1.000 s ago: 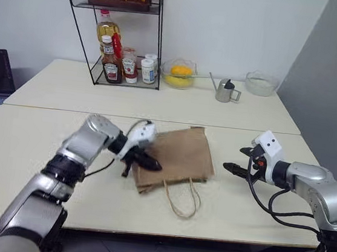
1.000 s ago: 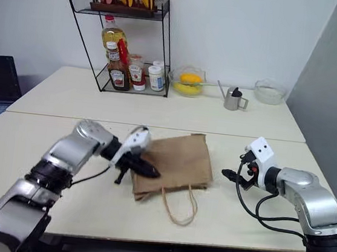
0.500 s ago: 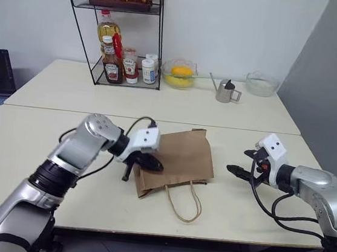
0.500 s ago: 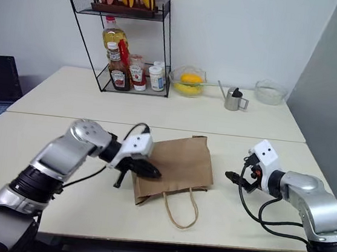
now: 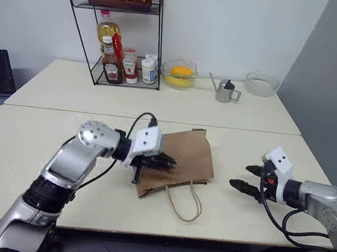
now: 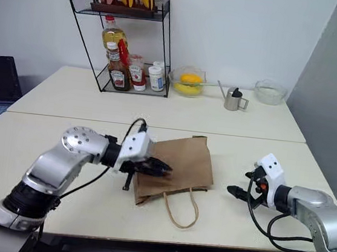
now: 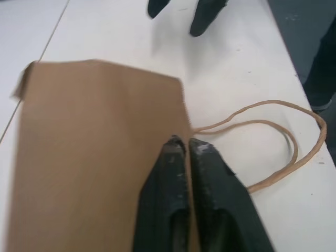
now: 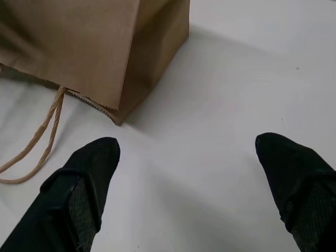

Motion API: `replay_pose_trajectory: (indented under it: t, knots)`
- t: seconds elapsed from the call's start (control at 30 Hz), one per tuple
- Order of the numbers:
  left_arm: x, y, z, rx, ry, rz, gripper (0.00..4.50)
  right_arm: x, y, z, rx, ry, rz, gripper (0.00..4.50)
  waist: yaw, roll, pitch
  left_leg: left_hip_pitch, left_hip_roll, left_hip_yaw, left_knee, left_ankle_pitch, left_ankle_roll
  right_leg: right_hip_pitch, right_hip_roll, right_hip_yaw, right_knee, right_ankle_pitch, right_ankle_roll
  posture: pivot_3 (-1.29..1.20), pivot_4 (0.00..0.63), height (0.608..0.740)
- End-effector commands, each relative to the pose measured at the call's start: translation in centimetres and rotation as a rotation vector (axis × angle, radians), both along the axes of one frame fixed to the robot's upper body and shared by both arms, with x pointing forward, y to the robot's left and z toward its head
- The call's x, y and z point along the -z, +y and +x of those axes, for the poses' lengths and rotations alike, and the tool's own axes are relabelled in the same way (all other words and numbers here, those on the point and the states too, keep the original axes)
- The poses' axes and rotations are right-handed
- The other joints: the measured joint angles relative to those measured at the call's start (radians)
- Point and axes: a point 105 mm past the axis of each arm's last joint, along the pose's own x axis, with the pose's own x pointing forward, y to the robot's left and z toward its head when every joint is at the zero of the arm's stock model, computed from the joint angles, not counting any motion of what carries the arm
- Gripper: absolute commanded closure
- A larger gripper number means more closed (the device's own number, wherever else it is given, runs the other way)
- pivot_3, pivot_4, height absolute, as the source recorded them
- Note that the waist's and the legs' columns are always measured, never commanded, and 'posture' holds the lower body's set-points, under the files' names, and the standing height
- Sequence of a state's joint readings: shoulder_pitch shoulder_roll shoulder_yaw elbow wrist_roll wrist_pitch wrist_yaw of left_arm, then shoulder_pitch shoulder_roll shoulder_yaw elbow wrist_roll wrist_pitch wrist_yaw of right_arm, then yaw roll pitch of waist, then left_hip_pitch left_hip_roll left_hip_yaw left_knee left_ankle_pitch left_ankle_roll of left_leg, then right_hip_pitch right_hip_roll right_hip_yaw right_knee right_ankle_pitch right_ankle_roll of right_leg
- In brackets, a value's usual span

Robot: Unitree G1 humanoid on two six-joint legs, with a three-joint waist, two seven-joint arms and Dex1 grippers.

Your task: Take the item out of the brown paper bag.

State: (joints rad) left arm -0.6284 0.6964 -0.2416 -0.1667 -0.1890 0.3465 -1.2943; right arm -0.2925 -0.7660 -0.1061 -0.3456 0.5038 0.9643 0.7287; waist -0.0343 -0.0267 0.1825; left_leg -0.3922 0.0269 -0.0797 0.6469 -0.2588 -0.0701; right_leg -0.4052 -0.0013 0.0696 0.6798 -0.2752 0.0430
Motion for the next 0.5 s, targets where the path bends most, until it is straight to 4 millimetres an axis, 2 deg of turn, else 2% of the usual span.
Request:
replay_pose_trajectory:
  t: [0.03,0.2,0.33,0.5]
  knots:
    - [-0.1,-0.5,-0.9,0.108,-0.064,0.023,2.95,-1.2,0.4,-0.5,-0.029,-0.024,0.037,0.0,0.001,0.0,0.0,0.0,0.0,0.0,0.0,0.0,0.0,0.0,0.0,0.0,0.0,0.0,0.0,0.0,0.15,0.74]
    - [0.4,-0.9,-1.7,0.195,-0.053,0.044,1.44,-0.5,1.0,-2.2,-0.089,0.024,0.05,0.0,0.002,0.0,0.0,0.0,0.0,0.0,0.0,0.0,0.0,0.0,0.0,0.0,0.0,0.0,0.0,0.0,0.15,0.74]
    - [2.0,-1.3,-2.0,0.257,-0.055,0.083,0.19,0.3,1.6,-3.4,-0.113,0.069,0.082,0.0,0.003,0.0,0.0,0.0,0.0,0.0,0.0,0.0,0.0,0.0,0.0,0.0,0.0,0.0,0.0,0.0,0.15,0.74]
    - [3.7,-1.9,-2.0,0.328,-0.061,0.112,0.19,1.2,1.9,-3.7,-0.085,0.087,0.097,0.0,0.003,0.0,0.0,0.0,0.0,0.0,0.0,0.0,0.0,0.001,0.0,0.0,0.0,0.0,0.0,0.0,0.15,0.74]
